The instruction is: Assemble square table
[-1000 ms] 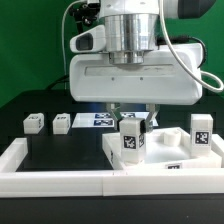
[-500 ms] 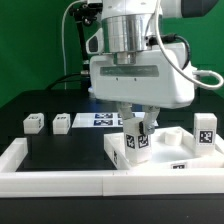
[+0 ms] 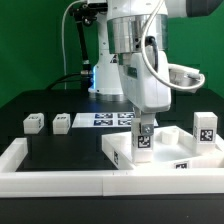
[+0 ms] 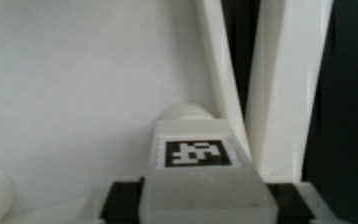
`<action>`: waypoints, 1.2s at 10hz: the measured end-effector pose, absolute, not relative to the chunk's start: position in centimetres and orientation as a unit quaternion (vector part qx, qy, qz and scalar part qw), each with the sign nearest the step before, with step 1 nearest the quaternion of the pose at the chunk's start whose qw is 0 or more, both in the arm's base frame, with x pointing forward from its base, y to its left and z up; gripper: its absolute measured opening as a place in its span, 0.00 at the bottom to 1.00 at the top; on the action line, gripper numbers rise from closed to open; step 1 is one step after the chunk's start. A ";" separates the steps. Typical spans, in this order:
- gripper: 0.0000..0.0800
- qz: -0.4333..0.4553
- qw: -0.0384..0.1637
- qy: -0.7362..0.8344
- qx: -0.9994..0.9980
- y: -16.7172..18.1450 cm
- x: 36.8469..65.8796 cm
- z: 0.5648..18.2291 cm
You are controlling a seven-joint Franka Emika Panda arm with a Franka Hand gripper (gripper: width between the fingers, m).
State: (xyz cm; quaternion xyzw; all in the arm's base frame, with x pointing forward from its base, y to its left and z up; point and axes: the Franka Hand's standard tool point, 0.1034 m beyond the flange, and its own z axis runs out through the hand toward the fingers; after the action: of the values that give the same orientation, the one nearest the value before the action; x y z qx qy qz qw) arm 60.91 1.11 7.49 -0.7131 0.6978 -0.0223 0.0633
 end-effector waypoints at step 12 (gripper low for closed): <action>0.81 -0.033 0.062 0.523 -0.849 0.5 61.0 7.5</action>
Offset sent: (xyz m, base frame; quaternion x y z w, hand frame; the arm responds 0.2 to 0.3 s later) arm 0.0000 0.0000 0.0000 0.0000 0.0000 0.1296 0.9916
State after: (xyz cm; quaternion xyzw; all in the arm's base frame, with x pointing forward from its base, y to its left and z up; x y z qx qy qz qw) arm 61.02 0.48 7.55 -0.8492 0.5234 -0.0330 0.0621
